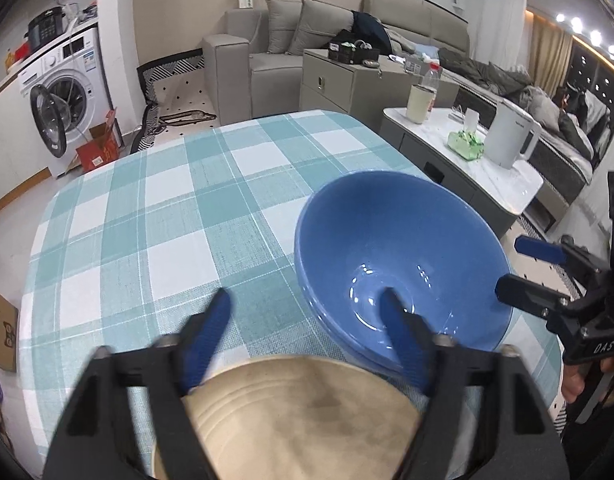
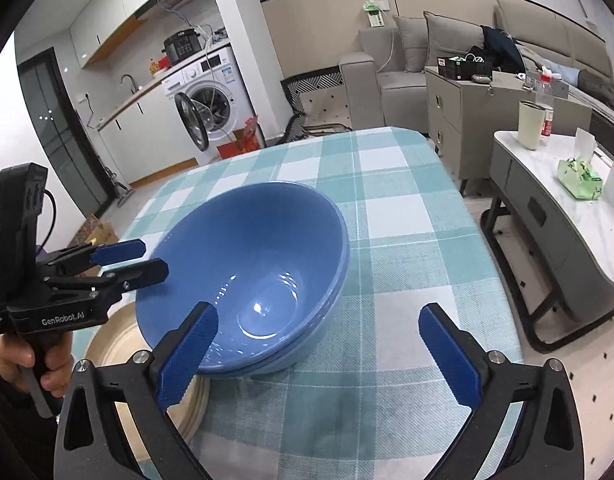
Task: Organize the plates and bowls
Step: 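Lower the blue bowl into the first blue bowl and open both grippers, then close both grippers on the rim of the stacked blue bowls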
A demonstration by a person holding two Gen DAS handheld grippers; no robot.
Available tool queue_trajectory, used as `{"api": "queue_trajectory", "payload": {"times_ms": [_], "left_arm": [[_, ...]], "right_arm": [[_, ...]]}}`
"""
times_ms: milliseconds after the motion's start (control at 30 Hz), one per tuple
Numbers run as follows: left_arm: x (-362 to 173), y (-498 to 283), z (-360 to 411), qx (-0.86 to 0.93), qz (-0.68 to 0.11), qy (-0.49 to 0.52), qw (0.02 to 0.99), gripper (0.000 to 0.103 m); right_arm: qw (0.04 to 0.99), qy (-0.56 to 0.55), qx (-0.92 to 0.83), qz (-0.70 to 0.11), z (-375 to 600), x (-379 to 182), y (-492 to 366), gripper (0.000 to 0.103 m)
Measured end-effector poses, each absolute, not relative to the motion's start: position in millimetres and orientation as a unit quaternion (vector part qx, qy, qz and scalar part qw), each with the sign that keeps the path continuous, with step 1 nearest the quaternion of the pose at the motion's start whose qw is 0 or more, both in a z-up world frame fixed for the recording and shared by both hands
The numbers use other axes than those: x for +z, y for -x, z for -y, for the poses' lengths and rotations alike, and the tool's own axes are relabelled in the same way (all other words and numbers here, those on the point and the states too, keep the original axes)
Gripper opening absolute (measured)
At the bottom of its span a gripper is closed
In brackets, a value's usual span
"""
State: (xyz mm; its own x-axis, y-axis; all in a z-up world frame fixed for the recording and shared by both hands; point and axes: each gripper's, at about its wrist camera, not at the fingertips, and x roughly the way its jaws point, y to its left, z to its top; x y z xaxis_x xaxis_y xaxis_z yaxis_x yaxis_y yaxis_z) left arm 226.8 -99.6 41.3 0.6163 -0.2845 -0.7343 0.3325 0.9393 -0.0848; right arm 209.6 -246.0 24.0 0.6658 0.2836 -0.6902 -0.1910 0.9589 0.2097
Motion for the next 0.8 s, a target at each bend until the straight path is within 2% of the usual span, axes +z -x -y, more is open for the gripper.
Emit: {"api": "queue_trajectory", "payload": {"times_ms": [133, 800], "left_arm": [[45.4, -224.1, 99.9, -0.173, -0.378, -0.025, 0.909, 0.099], [22.9, -234.4, 114.4, -0.175, -0.423, -0.029, 0.889, 0.098]], "right_arm": [[0.909, -0.065, 0.131, -0.391, 247.9, 22.4, -213.8, 0.102], [0.884, -0.114, 0.157, -0.426, 246.6, -5.1, -223.6, 0.102]]}}
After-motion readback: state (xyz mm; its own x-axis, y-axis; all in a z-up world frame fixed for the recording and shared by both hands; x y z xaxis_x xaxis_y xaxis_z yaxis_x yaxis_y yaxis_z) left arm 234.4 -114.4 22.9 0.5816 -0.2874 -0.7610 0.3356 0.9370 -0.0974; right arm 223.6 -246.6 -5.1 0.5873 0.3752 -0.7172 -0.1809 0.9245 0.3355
